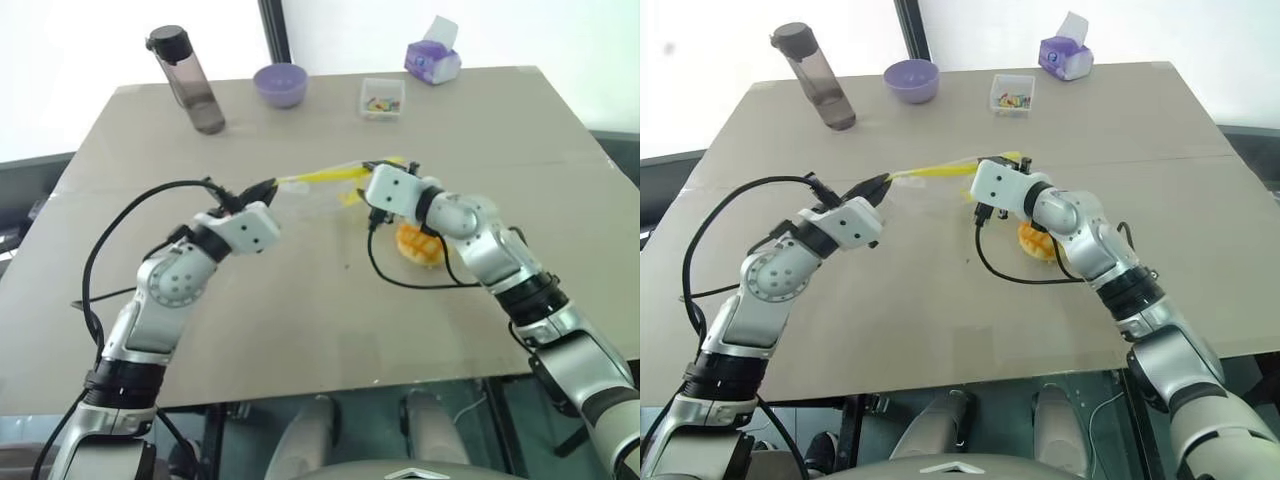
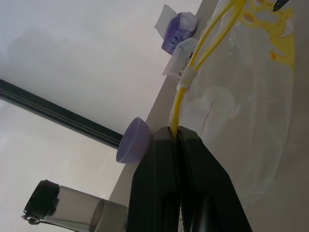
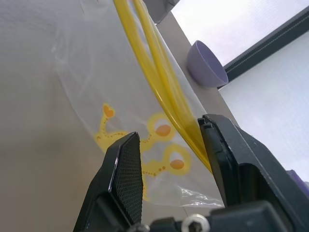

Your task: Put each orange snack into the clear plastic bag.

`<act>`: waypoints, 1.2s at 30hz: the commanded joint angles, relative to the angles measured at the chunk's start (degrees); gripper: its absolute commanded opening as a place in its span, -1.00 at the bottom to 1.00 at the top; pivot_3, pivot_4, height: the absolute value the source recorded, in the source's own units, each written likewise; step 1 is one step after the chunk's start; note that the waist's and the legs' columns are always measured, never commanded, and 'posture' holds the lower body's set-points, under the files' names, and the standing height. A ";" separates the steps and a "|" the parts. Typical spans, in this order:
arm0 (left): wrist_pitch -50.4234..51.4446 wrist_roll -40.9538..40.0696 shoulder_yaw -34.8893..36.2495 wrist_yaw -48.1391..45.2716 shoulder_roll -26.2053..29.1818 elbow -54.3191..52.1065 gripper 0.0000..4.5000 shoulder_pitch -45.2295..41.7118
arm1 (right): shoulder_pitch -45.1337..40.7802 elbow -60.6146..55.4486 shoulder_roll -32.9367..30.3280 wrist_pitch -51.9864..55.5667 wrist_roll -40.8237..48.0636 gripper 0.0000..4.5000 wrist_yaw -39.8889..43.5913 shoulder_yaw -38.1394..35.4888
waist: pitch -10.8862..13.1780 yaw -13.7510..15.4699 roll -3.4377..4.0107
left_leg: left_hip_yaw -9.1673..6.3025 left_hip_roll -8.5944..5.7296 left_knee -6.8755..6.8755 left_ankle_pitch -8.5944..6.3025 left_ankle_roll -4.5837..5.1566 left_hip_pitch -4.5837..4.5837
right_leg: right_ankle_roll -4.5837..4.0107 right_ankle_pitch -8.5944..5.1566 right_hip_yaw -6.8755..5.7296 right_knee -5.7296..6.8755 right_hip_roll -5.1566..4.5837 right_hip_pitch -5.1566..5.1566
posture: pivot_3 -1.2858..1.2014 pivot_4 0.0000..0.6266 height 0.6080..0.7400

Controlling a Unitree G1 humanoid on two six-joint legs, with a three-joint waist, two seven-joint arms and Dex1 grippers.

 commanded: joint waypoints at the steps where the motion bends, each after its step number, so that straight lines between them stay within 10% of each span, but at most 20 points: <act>1: -0.14 -0.40 1.65 -0.57 0.87 -2.93 -1.00 0.84 | -2.05 0.78 0.61 -1.63 -0.51 -0.11 -1.91 -1.93 | 0.00 -0.16 0.00 | 0.01 0.00 0.00 0.00 0.00 0.00 | 0.00 0.00 0.01 0.00 0.00 0.00 | 0.03 -0.52 1.00; 6: -0.70 0.14 1.57 -0.81 1.25 -2.73 -1.00 1.47 | -2.06 0.67 1.00 -2.70 -0.34 -0.96 -2.07 -2.77 | 0.00 -0.33 0.00 | 0.02 0.01 0.00 0.00 0.00 0.01 | 0.00 0.00 0.03 0.00 0.01 0.00 | 0.03 -0.52 1.00; 12: -2.26 1.17 1.51 0.44 1.18 -2.01 -1.00 1.31 | -1.59 0.09 1.23 -2.28 -0.62 -0.99 -2.00 -3.38 | 0.00 -0.41 0.00 | 0.03 0.01 0.00 0.00 0.00 0.02 | 0.00 0.00 0.04 0.00 0.02 0.00 | 0.03 -0.52 1.00; 21: -6.02 5.94 0.99 3.46 1.84 -1.08 0.48 0.27 | -1.41 -0.70 1.28 -1.06 -0.82 -1.00 -1.53 -3.93 | 0.00 -0.42 0.00 | 0.03 0.01 0.00 0.00 0.00 0.02 | 0.00 0.00 0.04 0.00 0.02 0.00 | 0.03 -0.52 1.00; 33: -4.78 6.68 1.19 3.44 1.38 -0.61 0.48 0.28 | -0.96 -1.21 1.47 -0.66 -0.61 -1.00 -0.59 -3.86 | 0.00 -0.48 0.00 | 0.04 0.01 0.00 0.00 0.00 0.02 | 0.00 0.00 0.06 0.01 0.02 0.00 | 0.03 -0.52 1.00; 36: -3.67 6.16 1.11 2.88 1.12 -0.61 -0.07 0.28 | -0.78 -1.30 1.59 -0.97 -0.25 -1.00 -0.25 -3.75 | 0.00 -0.50 0.00 | 0.04 0.01 0.00 0.00 0.00 0.02 | 0.00 0.00 0.05 0.01 0.02 0.00 | 0.03 -0.52 1.00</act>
